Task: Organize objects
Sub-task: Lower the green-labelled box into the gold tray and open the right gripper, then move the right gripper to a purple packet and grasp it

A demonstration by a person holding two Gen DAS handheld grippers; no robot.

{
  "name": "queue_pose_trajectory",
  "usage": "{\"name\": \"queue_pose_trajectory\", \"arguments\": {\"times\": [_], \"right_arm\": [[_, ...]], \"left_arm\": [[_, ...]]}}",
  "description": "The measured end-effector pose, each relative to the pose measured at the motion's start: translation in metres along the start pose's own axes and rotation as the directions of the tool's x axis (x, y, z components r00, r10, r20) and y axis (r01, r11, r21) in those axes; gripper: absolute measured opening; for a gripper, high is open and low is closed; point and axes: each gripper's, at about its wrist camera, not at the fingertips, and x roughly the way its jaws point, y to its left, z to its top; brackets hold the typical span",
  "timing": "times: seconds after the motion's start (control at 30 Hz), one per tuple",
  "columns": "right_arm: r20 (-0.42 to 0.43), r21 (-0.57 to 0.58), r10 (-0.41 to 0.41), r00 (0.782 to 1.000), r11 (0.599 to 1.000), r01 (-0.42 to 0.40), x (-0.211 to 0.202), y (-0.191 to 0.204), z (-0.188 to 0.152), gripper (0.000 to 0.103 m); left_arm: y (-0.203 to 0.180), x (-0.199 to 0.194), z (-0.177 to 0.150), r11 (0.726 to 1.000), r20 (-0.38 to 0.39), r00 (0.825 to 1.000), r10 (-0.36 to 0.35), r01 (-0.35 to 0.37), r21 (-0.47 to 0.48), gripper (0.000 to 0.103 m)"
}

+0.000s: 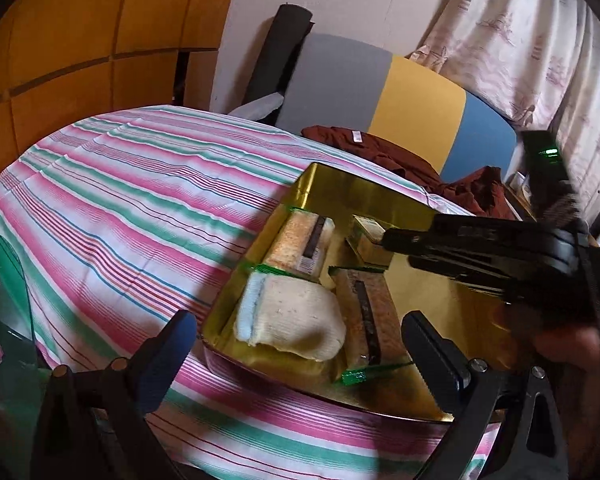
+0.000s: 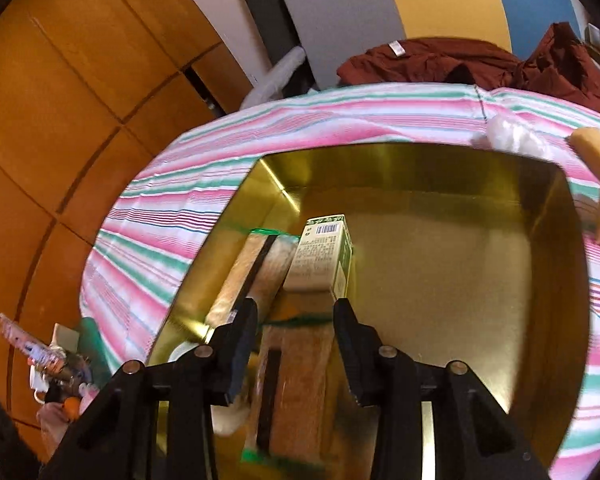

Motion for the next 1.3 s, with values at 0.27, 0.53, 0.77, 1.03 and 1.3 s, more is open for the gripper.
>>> {"name": "queue_pose_trajectory", "arguments": {"times": [0.27,0.53,0.77,1.03,1.3], "right_arm": [[0.132,-0.149,-0.086,0.987,0.983,0.106,-0.057,0.004,-0.024,0.040],[0.247,-0.101,-0.184,0.951,0.972,0.214,-0.108,-0.038,-0.046,0.041],[0.253,0.068,-0.286,0.924,0.958,0.278,-0.135,-0.108,-0.072,0.043],[0.175,0.248,-0.405,0.898,0.900,0.358,-0.146,-0.201,-0.112,0.051],[0.246,0.349,-0.424,0.872,0.878,0.328,-0.161,-0.257,-0.075,0.067]], "left_arm": [[-0.013,0.003,-0.008,0.998,-0.035,0.997,-0.069,0.069,0.000,0.103],[-0.039,0.000,-0.018,0.991,-0.046,0.994,-0.095,0.099,0.087,0.103],[-0.068,-0.005,-0.032,0.965,-0.083,0.978,-0.191,0.202,0.166,0.103],[-0.108,-0.013,-0.054,0.918,-0.125,0.955,-0.270,0.295,0.265,0.103],[-0.138,-0.018,-0.067,0.893,-0.153,0.943,-0.296,0.330,0.307,0.103]]}}
